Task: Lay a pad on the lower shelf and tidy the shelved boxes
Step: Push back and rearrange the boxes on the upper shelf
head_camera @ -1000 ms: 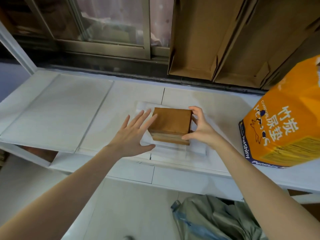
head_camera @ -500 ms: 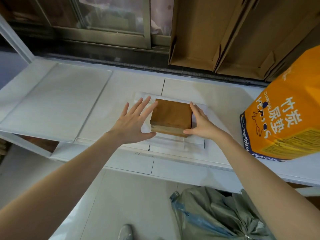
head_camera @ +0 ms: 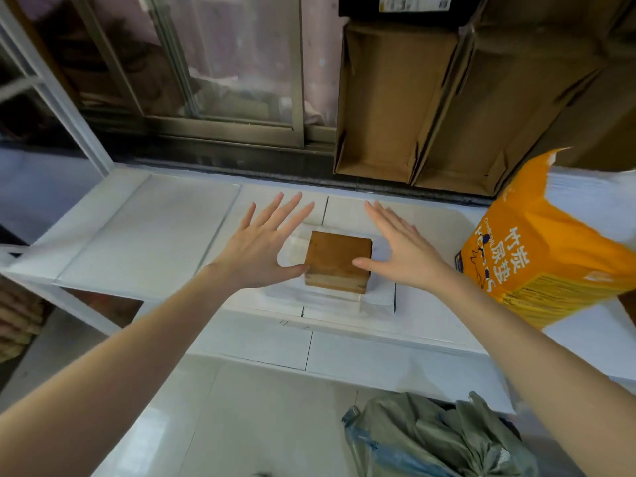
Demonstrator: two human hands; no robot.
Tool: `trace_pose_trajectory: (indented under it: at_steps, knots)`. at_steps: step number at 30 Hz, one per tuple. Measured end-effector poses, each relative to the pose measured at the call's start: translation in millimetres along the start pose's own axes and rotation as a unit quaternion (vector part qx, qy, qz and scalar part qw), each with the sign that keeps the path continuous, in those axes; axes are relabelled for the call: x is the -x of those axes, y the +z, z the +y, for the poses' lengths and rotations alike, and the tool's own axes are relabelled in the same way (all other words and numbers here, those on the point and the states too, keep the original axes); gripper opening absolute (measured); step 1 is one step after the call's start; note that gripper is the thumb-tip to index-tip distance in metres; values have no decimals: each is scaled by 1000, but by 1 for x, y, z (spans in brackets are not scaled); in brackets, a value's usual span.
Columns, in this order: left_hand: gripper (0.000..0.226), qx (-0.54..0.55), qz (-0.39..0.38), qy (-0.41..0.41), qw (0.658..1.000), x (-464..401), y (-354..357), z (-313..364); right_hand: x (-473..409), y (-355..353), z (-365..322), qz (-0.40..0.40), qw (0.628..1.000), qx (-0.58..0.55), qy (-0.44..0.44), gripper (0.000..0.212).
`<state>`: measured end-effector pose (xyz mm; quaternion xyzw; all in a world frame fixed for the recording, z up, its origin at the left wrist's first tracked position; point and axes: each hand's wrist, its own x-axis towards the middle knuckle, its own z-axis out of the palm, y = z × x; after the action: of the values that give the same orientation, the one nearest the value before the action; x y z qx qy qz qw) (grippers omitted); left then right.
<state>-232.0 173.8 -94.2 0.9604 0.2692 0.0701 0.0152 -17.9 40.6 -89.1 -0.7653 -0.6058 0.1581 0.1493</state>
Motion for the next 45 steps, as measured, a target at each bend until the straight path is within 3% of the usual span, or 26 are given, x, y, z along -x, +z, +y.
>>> trace_pose_trajectory:
  at_steps: [14,19,25,28,34,39,45]
  knots:
    - [82,3,116,88,989,75,-195,45,107,-148,-124,113,982,60,-140,76]
    - [69,34,213,94,972,98,-254,52,140,-190,-164,184,961,67,-194,60]
    - [56,36,330,77,940,91,-320,46,142,-238,-203,312,922,-19,-230,36]
    - [59,10,350,80,933,75,-346,38,126,-259,-216,349,910,-49,-220,42]
    - [69,-48,356,80,930,35,-376,11,81,-293,-241,342,921,-85,-167,67]
    - [76,-44,334,74,939,-3,-393,-9,36,-308,-258,321,941,-41,-103,88]
    - [70,-73,301,95,946,-39,-395,-17,-1,-309,-262,326,943,21,-67,87]
